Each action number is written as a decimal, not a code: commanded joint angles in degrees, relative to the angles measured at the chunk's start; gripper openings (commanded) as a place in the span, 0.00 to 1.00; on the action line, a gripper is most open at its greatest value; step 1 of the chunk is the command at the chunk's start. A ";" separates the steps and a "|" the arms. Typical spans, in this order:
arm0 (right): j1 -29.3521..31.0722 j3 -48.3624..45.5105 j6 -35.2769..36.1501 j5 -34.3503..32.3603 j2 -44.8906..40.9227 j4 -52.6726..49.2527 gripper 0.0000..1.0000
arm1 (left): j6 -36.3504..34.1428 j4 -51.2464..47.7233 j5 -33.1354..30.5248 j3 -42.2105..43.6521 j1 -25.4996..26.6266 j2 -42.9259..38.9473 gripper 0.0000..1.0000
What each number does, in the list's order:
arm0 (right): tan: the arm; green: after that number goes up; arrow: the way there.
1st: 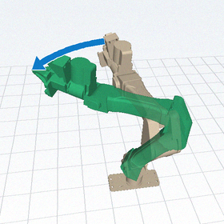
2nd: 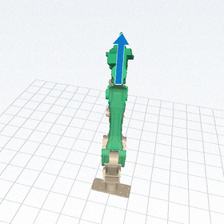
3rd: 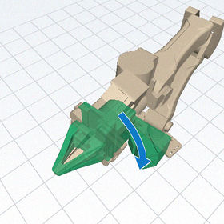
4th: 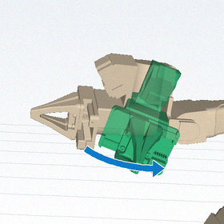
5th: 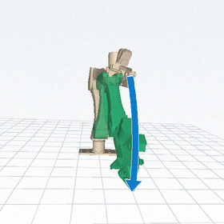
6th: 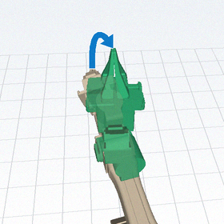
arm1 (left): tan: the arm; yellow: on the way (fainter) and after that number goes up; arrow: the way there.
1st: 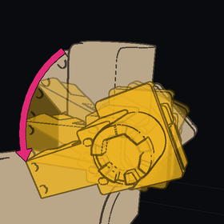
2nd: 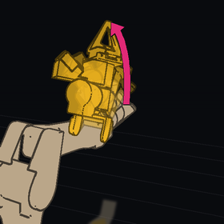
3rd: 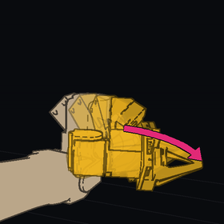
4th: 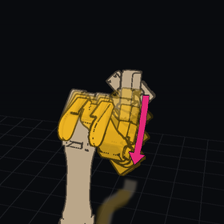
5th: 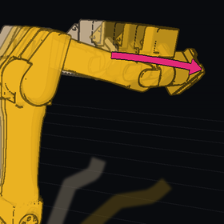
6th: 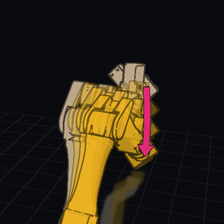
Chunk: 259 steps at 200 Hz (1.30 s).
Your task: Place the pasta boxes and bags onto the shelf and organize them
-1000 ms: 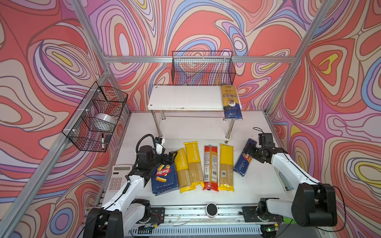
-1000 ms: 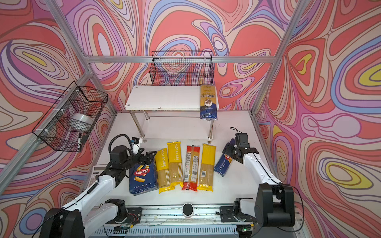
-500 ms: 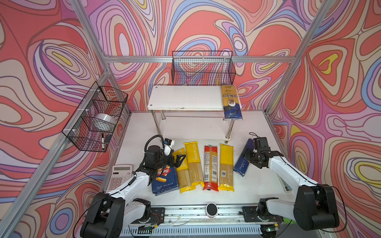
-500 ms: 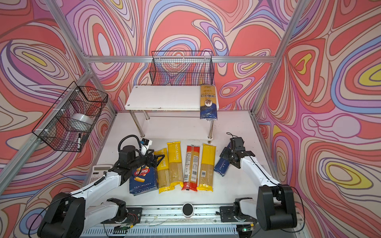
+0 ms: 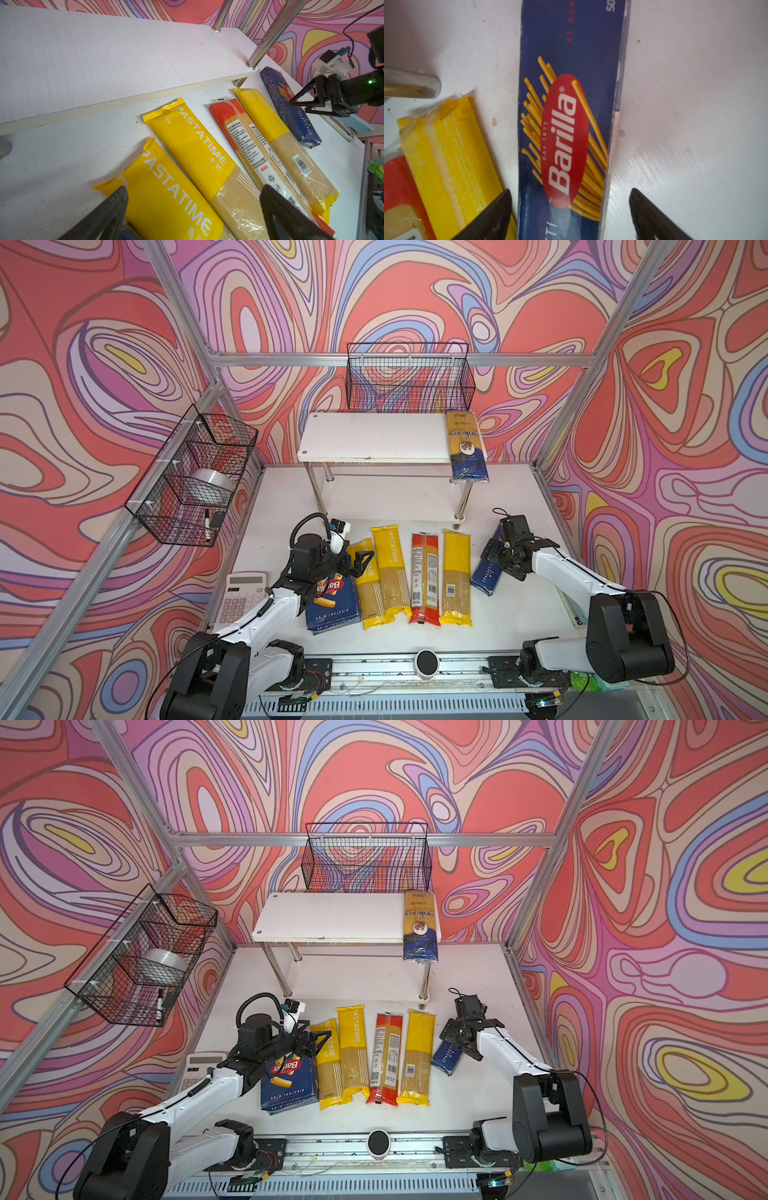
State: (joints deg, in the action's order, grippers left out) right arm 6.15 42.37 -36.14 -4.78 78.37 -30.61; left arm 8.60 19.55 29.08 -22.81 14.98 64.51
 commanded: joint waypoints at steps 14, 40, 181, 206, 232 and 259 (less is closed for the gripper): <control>1.23 0.94 -1.64 -0.28 2.08 2.04 0.91 | -0.57 1.13 -0.39 0.57 0.22 -0.28 1.00; 1.19 0.85 -2.17 -0.07 3.91 2.93 0.92 | -0.69 1.69 -0.12 0.93 0.18 -0.53 1.00; 2.37 3.07 -2.36 -1.10 11.18 1.78 0.87 | -0.95 2.08 0.28 1.28 0.22 -1.26 1.00; 2.39 2.07 -2.22 -0.67 10.89 1.87 0.82 | -0.95 2.05 -0.07 1.52 0.20 -1.85 1.00; 2.43 1.58 -1.33 -0.66 9.76 1.03 0.77 | -0.95 1.99 -0.07 1.56 0.20 -1.93 1.00; 2.41 -0.33 -0.85 0.05 7.97 1.85 0.71 | -0.95 1.81 -0.08 1.54 0.22 -2.05 1.00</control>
State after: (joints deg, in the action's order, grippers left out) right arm 8.21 44.51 -37.78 -6.83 87.72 -28.56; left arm 8.56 20.60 28.91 -21.96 14.98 63.29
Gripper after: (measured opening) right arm 0.735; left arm 0.999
